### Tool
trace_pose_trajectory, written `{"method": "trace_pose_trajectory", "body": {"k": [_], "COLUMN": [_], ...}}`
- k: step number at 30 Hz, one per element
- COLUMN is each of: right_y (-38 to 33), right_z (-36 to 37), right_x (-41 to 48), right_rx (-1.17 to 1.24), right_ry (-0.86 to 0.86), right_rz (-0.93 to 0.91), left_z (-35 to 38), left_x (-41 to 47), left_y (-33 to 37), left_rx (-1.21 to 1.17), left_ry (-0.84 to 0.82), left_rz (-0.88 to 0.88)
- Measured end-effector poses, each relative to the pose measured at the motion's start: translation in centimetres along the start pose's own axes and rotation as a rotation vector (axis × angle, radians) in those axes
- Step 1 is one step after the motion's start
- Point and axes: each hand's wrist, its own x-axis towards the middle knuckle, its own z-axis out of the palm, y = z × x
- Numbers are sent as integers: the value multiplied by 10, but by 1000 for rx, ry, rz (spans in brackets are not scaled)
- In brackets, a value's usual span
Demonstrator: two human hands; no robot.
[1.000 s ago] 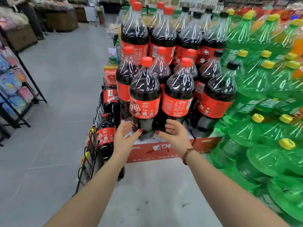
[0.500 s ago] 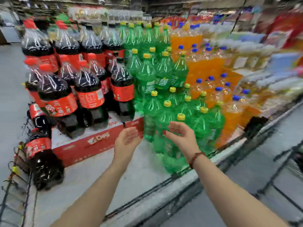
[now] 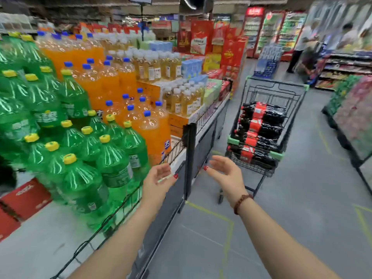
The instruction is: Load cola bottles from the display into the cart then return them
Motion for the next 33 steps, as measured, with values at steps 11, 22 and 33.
{"method": "trace_pose_trajectory", "body": {"k": [11, 22, 33], "right_y": [49, 95, 157], "right_z": [-128, -212, -322], "right_x": [87, 214, 348], "right_rx": [-35, -40, -35], "right_ry": [328, 491, 482], "right_rz": [105, 227, 262], "left_z": [171, 312, 456], "left_x": [100, 231, 320], "left_y": [-50, -90, -130], "left_rx": [-23, -2, 58], "left_ry": [-295, -459, -489], "left_rz": [-74, -139, -210]}}
